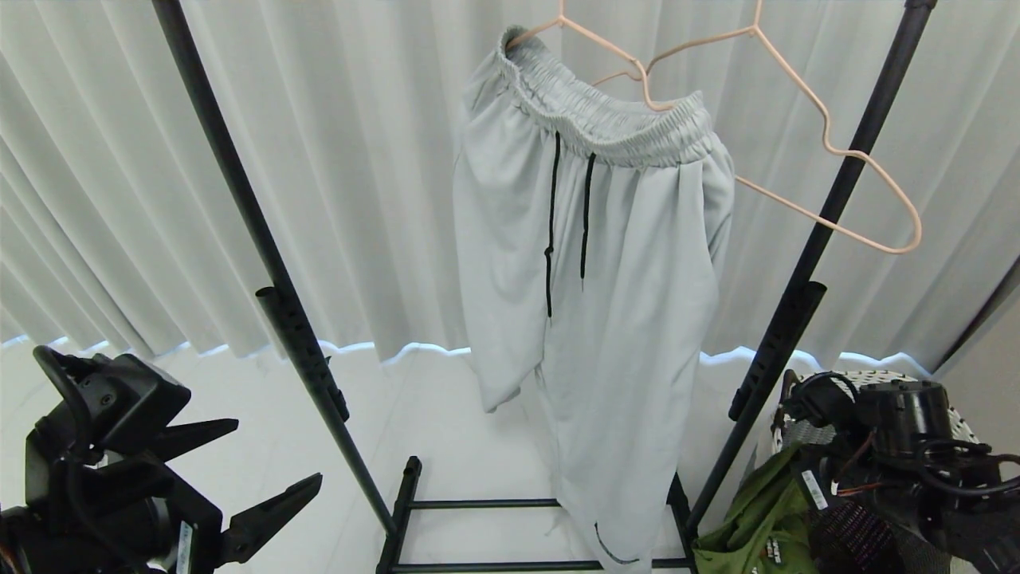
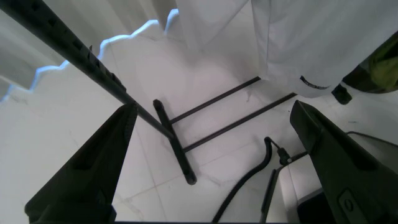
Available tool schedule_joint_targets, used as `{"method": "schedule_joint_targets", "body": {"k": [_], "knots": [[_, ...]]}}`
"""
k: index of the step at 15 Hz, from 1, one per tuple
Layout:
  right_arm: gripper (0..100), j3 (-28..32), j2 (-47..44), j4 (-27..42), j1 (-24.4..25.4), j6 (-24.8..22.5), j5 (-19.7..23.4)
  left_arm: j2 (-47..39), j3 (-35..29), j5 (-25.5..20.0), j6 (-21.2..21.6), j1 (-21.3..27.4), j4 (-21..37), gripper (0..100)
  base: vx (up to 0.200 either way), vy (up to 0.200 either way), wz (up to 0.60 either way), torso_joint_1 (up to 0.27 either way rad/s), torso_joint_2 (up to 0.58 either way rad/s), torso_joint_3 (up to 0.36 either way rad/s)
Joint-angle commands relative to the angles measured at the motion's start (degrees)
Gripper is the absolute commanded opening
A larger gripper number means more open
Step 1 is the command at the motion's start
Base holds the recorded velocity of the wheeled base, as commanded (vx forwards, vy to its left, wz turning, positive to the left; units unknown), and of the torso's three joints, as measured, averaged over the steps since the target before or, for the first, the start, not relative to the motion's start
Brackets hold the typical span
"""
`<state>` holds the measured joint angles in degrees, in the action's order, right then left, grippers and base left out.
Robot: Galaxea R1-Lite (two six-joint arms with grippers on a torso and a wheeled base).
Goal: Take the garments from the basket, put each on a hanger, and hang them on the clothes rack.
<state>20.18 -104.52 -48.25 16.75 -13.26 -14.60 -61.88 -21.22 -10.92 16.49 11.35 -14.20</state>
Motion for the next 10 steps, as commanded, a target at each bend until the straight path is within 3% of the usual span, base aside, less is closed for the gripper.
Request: {"method": "schedule_joint_targets", "body": {"k": [1,2,4,10], "knots": [[0,1.71,13.56,5.18,3.46,-0.71,-0.07,0.27,0.31,0.02,0.21,-0.01,-0.04,100,0.000,0.000,0.00,0.000,0.00,0.000],[0,5.05,20.24,12.57,5.13,-1.33,0.01,0.97,0.75,0.02,1.00,-0.01,-0.04,100,0.000,0.000,0.00,0.000,0.00,0.000],[0,9.09,25.42,18.63,7.68,-1.41,-0.07,2.03,1.98,1.17,2.49,-0.01,-0.04,100,-0.100,0.000,0.00,0.001,0.00,-0.001],[0,11.29,32.45,25.75,14.10,-6.51,-0.34,4.49,3.38,1.34,2.40,-0.01,-0.04,100,-0.200,0.000,0.00,0.004,0.00,0.003]]}}
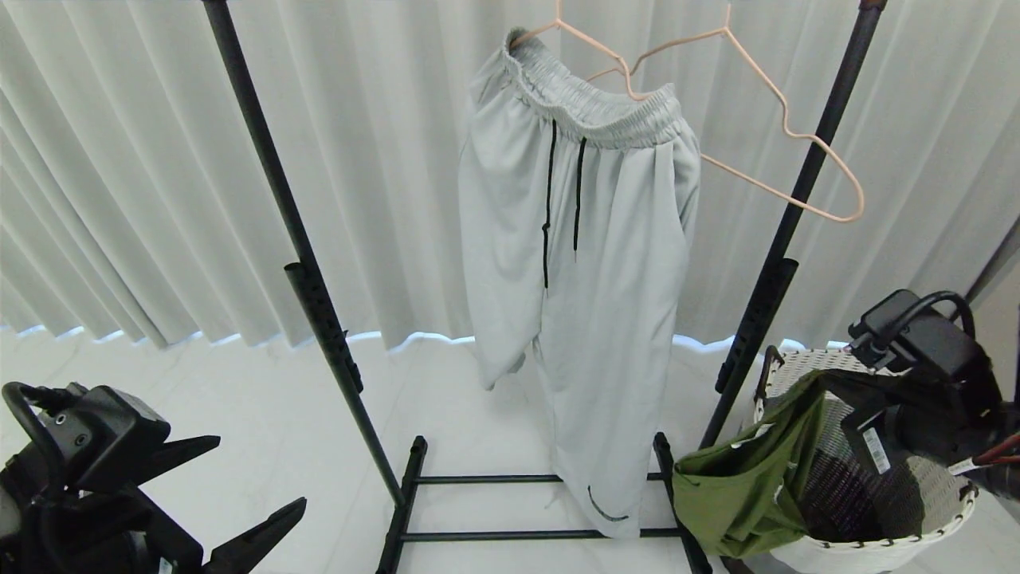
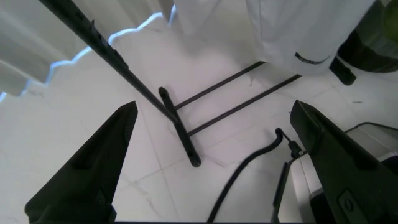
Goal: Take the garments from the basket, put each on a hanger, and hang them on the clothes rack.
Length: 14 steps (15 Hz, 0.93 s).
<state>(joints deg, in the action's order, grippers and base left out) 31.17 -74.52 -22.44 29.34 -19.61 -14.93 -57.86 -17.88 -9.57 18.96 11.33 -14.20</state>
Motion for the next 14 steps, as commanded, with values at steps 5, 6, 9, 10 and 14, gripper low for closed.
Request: {"method": "schedule_joint_targets", "body": {"k": [5,6,9,10,14], "knots": [[0,6.71,1.31,1.44,8.10,-0.16,-0.01,0.55,-0.49,-0.01,-0.15,5.20,-0.04,100,-0.120,0.000,0.00,0.002,0.00,0.003],[0,8.47,0.87,1.70,8.89,-0.16,-0.01,0.20,-0.75,-0.10,-0.24,7.22,-0.04,100,0.000,0.000,0.00,0.000,0.00,0.000],[0,14.97,-1.42,2.05,11.09,0.10,0.08,-2.44,-2.16,-0.27,-0.15,12.67,-0.04,100,0.000,0.000,0.00,0.000,0.00,0.000],[0,16.90,-1.68,2.14,11.97,0.10,0.08,-3.49,-4.00,-0.54,-0.41,15.75,-0.04,100,0.000,0.000,0.00,0.000,0.00,0.000],[0,23.85,-1.50,6.45,17.33,0.10,0.08,-16.59,-17.54,-0.80,-9.29,30.77,-0.48,100,0.000,0.000,0.00,0.000,0.00,0.000]]}}
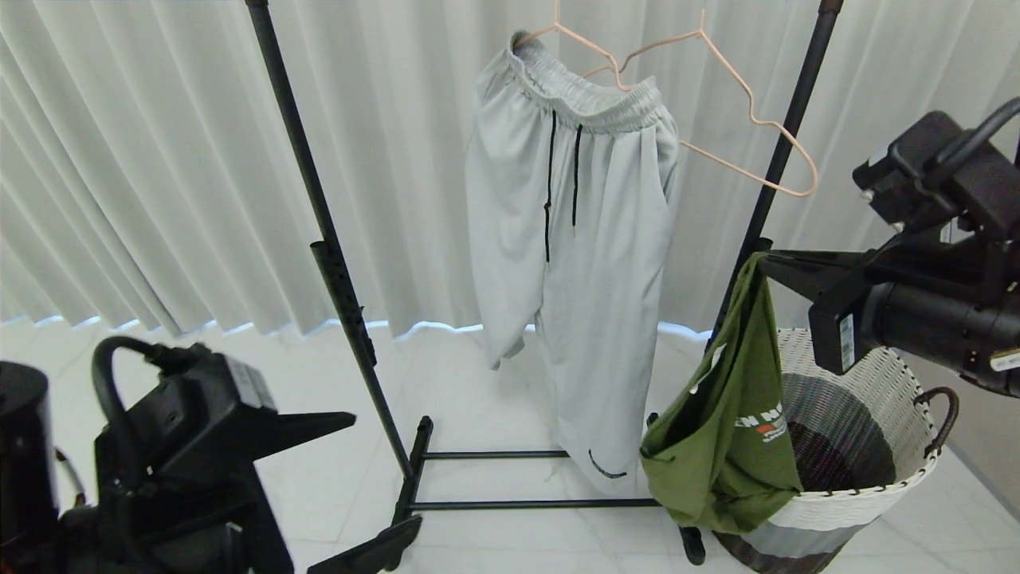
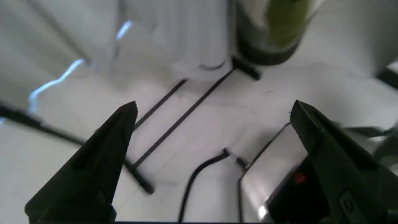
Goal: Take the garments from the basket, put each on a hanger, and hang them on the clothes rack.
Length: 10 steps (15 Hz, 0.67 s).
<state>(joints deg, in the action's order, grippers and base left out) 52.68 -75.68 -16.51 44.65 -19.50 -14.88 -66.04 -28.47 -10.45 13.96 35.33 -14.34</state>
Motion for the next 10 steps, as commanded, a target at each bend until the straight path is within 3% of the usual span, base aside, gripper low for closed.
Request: {"method": "schedule_joint_targets", "body": {"k": [1,3,7,10], "knots": [[0,3.40,-0.61,0.69,3.07,-0.01,0.03,-12.10,-11.00,0.25,-8.60,9.41,-0.34,100,0.000,0.000,0.00,0.000,0.00,0.000],[0,3.84,-0.87,0.69,4.48,-0.01,0.03,-19.92,-17.24,0.34,-14.66,11.61,-0.34,100,0.000,0.000,0.00,0.000,0.00,0.000],[0,3.93,-0.35,0.60,5.09,0.08,0.12,-33.54,-25.85,1.39,-22.13,11.52,-4.30,100,0.000,0.000,0.00,0.000,0.00,0.000],[0,3.93,0.27,0.60,5.27,0.08,0.12,-38.90,-29.28,3.24,-23.45,12.04,-6.49,100,0.000,0.000,0.00,0.000,0.00,0.000]]}}
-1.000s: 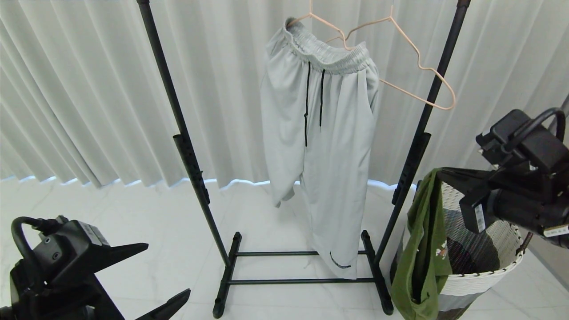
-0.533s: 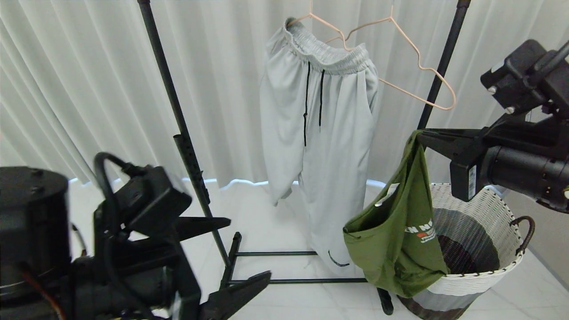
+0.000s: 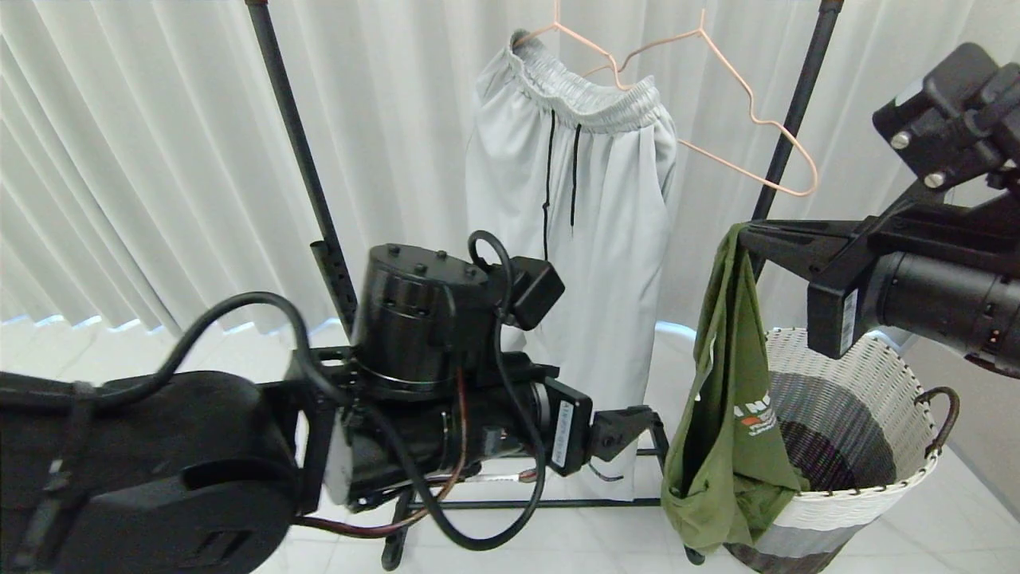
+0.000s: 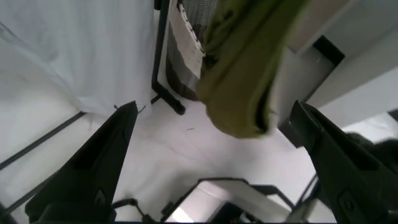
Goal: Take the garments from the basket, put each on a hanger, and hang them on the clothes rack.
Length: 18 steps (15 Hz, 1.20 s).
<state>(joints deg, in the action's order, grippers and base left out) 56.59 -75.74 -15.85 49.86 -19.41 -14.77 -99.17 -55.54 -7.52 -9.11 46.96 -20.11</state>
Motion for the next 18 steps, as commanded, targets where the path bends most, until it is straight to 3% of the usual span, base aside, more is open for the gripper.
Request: {"method": "schedule_joint_targets", "body": {"k": [1,4,8,11,15,18], "knots": [[0,0.01,0.59,-0.06,0.06,-0.02,0.01,-6.39,-2.99,0.31,-0.47,1.82,-0.89,100,0.000,0.000,0.00,0.000,0.00,0.000],[0,-0.34,1.12,0.03,0.06,-0.02,0.01,-7.70,-3.70,0.58,-2.76,3.40,-0.98,100,0.000,0.000,0.00,0.000,0.00,0.000],[0,-0.25,1.12,0.03,1.47,-0.02,0.01,-12.10,-5.02,5.15,-3.37,1.21,-4.49,100,0.000,0.000,0.00,0.000,0.00,0.000],[0,-0.34,0.95,0.03,1.73,-0.10,0.19,-13.33,-4.84,5.32,-6.89,0.94,-5.46,100,0.000,0.000,0.00,0.000,0.00,0.000],[0,-0.34,1.47,0.12,2.26,-0.10,0.36,-17.20,-3.26,9.54,-6.80,1.12,-5.46,100,0.000,0.000,0.00,0.000,0.00,0.000],[0,-0.34,2.00,0.12,2.35,-0.10,0.36,-17.28,-0.71,10.16,-6.71,1.56,-5.46,100,0.000,0.000,0.00,0.000,0.00,0.000]]}}
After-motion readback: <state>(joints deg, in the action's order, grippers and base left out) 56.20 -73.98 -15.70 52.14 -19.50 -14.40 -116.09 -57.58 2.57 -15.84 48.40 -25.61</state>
